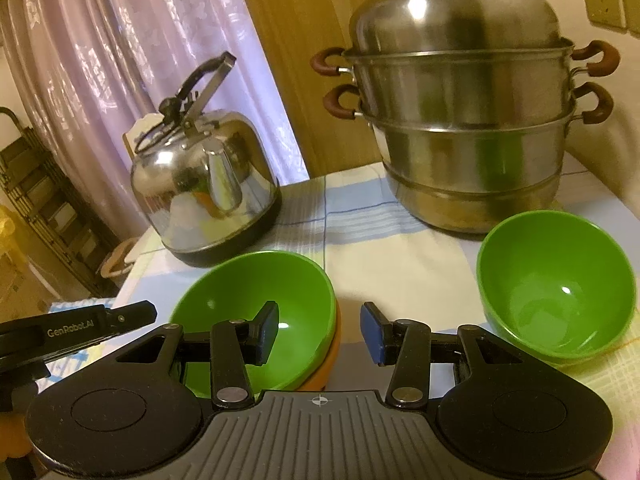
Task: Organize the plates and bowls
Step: 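Lower the green bowl into the orange bowl and open both tools, then move both tools toward the small green bowl by the steamer pot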
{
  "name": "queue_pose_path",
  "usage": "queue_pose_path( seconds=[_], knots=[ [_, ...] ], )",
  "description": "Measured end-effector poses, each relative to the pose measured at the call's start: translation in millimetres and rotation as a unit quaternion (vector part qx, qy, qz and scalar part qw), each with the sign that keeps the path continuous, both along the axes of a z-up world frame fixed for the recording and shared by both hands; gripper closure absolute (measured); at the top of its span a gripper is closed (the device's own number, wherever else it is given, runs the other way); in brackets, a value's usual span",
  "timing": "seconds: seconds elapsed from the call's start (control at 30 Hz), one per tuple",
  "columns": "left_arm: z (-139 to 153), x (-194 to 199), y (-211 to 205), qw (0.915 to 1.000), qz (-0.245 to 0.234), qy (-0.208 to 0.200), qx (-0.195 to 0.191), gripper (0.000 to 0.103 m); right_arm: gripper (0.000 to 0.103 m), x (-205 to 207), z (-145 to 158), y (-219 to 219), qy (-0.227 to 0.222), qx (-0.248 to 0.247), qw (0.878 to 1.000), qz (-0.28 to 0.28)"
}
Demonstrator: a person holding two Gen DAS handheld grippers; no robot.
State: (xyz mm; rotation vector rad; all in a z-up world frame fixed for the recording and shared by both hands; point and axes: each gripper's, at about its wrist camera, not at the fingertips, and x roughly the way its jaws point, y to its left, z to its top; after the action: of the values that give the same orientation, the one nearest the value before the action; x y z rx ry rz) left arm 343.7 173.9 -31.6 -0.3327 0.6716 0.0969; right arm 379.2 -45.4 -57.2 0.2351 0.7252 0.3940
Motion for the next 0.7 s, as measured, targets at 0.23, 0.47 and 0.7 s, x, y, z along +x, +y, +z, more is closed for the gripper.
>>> queue_pose_path(
  seconds=[0.23,0.47,0.7],
  knots=[
    [17,-26,-22,0.9997,-0.018,0.004,0.014,0.071,0.055,-30,8,-11,0.013,-0.004,1.000,-0.012],
    [25,-72,-56,0.9988,-0.046,0.008,0.017,0.046,0.039,-84,12,-43,0.032,-0.013,0.998,-0.052],
    [35,-130,-90,0.9977,-0.063,0.006,0.027,0.016,0.035,-140,23,-89,0.054,-0.031,0.994,-0.086]
  ],
)
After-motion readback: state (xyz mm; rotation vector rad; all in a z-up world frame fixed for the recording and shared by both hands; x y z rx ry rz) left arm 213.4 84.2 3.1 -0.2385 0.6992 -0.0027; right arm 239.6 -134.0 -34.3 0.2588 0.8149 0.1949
